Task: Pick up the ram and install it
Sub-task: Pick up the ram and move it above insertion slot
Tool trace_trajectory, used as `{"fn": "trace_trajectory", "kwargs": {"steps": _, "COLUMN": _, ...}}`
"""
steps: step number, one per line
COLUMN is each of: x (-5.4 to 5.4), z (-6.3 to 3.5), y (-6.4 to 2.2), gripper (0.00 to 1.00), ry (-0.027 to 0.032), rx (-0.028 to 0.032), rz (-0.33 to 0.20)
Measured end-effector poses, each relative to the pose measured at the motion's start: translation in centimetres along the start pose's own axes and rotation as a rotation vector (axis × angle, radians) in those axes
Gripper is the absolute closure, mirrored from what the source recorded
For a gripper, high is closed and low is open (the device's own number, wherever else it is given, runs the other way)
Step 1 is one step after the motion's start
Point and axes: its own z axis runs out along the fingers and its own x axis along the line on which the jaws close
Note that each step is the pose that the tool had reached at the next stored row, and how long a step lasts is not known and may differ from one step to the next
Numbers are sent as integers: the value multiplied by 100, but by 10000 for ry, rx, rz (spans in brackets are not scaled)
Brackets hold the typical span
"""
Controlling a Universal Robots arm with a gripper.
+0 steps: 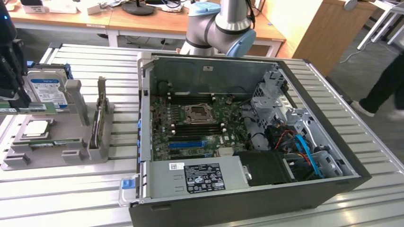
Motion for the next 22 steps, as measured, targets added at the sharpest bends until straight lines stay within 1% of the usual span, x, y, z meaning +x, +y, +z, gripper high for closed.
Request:
{"fn": "trace_trajectory", "kwargs": {"steps": 7, "x": -1, "z": -103, "y": 3, "gripper": 88, "ry": 0, "rx": 0, "rz": 0}}
{"fn": "trace_trajectory", "kwargs": {"steps": 13, "x": -1, "z": -104, "y": 3, "gripper": 88, "ry": -1, "rx": 2, "rz": 0}}
{"fn": "trace_trajectory", "kwargs": {"steps": 16, "x": -1, "z": -123, "y": 3, "gripper": 88, "ry": 1, "rx": -1, "rz": 0}}
{"fn": "trace_trajectory", "kwargs": {"steps": 18, "x": -1, "z": -151, "y": 4, "gripper": 88, "ry": 0, "rx": 1, "rz": 0}}
{"fn": "trace_trajectory", "kwargs": {"steps": 22, "x": -3, "z": -241, "y": 6, "gripper": 88, "ry": -2, "rx": 1, "rz": 0}}
